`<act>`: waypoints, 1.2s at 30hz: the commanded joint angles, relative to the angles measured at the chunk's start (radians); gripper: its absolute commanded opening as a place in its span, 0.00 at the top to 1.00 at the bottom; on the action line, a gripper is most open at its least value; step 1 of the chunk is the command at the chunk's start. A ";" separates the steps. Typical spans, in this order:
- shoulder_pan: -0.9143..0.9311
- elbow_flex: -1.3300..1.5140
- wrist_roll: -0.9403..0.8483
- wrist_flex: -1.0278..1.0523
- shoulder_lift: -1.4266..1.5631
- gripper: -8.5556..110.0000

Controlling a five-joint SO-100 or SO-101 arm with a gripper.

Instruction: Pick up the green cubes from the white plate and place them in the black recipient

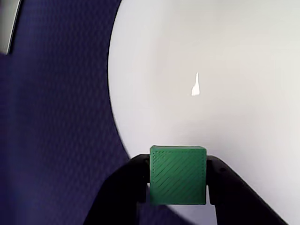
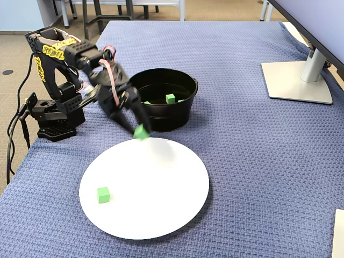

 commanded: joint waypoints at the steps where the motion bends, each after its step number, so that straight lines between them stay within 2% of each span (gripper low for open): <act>1: -0.184 0.017 0.152 0.069 0.150 0.93; 9: -0.511 0.081 0.325 0.101 0.276 0.93; 13: -0.618 0.133 0.314 0.081 0.296 0.93; 18: -0.704 0.227 0.213 0.008 0.244 0.93; 20: -0.718 0.233 0.184 0.012 0.227 0.78; 24: -0.718 0.176 0.196 0.075 0.229 0.67; 29: -0.680 -0.011 0.189 0.275 0.242 0.65; 33: -0.486 -0.161 0.158 0.337 0.173 0.69; 36: -0.278 -0.347 0.086 0.377 -0.023 0.69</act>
